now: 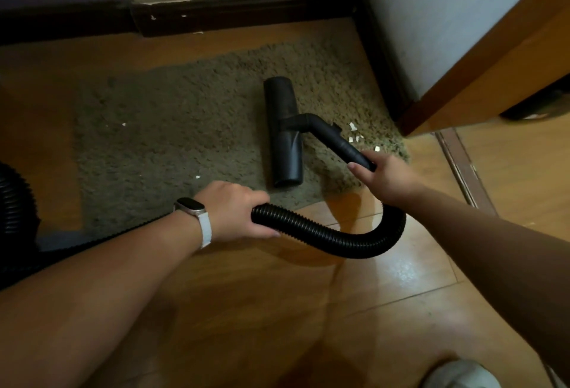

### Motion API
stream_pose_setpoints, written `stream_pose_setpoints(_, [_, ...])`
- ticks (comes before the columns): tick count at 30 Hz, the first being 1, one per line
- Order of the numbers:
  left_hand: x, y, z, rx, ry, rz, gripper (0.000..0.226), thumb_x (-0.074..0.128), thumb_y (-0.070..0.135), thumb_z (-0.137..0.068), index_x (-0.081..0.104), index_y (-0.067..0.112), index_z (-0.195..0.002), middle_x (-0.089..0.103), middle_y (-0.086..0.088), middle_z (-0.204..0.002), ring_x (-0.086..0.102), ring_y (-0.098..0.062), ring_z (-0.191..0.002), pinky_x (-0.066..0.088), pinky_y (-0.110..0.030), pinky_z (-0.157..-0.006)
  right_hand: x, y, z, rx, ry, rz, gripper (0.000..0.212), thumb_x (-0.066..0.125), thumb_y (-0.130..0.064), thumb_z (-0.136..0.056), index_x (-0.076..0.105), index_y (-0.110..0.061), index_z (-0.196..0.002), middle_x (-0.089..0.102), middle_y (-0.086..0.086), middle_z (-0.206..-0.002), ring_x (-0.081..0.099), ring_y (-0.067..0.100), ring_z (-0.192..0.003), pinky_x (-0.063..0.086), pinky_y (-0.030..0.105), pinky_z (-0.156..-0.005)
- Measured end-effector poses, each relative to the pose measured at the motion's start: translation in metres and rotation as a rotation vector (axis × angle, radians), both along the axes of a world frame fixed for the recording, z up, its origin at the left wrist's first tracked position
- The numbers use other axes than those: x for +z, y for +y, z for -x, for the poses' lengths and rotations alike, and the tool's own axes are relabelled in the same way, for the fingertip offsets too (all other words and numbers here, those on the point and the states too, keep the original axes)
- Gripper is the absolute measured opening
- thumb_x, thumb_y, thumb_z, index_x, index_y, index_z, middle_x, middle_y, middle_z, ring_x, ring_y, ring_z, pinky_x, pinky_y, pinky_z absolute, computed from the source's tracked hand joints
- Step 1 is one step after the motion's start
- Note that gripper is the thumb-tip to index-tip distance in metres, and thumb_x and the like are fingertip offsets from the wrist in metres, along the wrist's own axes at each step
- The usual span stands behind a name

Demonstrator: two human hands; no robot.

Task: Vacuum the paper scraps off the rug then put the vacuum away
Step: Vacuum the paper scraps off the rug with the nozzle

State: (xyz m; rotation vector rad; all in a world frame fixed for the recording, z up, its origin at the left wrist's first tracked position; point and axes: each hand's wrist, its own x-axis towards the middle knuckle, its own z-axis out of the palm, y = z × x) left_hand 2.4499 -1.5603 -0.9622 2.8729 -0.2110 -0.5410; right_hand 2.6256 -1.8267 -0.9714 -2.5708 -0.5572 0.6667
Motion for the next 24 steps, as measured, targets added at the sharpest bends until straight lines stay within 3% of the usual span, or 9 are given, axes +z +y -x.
stream_pose_setpoints(5, [-0.007, -0.003, -0.026, 0.027, -0.055, 0.001, 0.049, 0.045, 0.083, -0.078, 0.052, 0.039, -0.097, 0.059, 0.015, -0.08, 0.058, -0.008, -0.074, 0.042, -0.026, -0.061, 0.001, -0.03, 0.002, -0.231, -0.008, -0.029, 0.024, 0.054, -0.046, -0.099, 0.059, -0.022, -0.102, 0.06, 0.003, -0.068, 0.06, 0.021, -0.058, 0.046, 0.031, -0.052])
stream_pose_setpoints(8, [-0.012, -0.004, -0.037, 0.051, -0.051, -0.007, 0.052, 0.043, 0.085, -0.077, 0.052, 0.039, -0.098, 0.059, 0.015, -0.081, 0.059, -0.01, -0.075, 0.047, -0.027, -0.063, -0.004, -0.049, 0.003, -0.43, -0.021, -0.049, 0.028, 0.055, -0.05, -0.096, 0.061, -0.023, -0.103, 0.063, 0.006, -0.071, 0.066, 0.028, -0.064, 0.06, 0.045, -0.06])
stream_pose_setpoints(11, [-0.016, -0.009, -0.043, 0.054, -0.033, -0.019, 0.055, 0.039, 0.087, -0.075, 0.052, 0.039, -0.097, 0.06, 0.015, -0.082, 0.061, -0.01, -0.077, 0.051, -0.029, -0.066, -0.012, -0.064, 0.006, -0.55, -0.001, -0.077, 0.027, 0.056, -0.052, -0.094, 0.061, -0.026, -0.091, 0.063, 0.008, -0.07, 0.068, 0.034, -0.067, 0.06, 0.053, -0.063])
stream_pose_setpoints(15, [-0.023, -0.016, -0.04, 0.028, -0.003, -0.01, 0.06, 0.038, 0.088, -0.074, 0.054, 0.037, -0.101, 0.061, 0.015, -0.085, 0.061, -0.009, -0.079, 0.053, -0.03, -0.071, -0.017, -0.069, 0.013, -0.531, 0.054, -0.028, 0.028, 0.055, -0.051, -0.096, 0.062, -0.026, -0.106, 0.066, 0.008, -0.075, 0.069, 0.03, -0.068, 0.061, 0.048, -0.067])
stream_pose_setpoints(21, [-0.026, -0.014, -0.034, 0.013, 0.045, 0.007, 0.057, 0.043, 0.085, -0.076, 0.055, 0.039, -0.106, 0.062, 0.015, -0.088, 0.06, -0.009, -0.081, 0.052, -0.029, -0.073, -0.01, -0.055, 0.011, -0.398, 0.079, 0.022, 0.025, 0.053, -0.048, -0.098, 0.059, -0.024, -0.103, 0.063, 0.005, -0.074, 0.068, 0.027, -0.068, 0.055, 0.037, -0.062])
stream_pose_setpoints(24, [-0.029, -0.012, -0.032, 0.013, 0.056, 0.022, 0.056, 0.044, 0.086, -0.075, 0.054, 0.04, -0.103, 0.061, 0.015, -0.086, 0.06, -0.008, -0.079, 0.051, -0.029, -0.07, -0.008, -0.056, 0.012, -0.414, 0.113, 0.02, 0.026, 0.053, -0.048, -0.098, 0.059, -0.024, -0.104, 0.064, 0.007, -0.077, 0.069, 0.03, -0.07, 0.058, 0.041, -0.065])
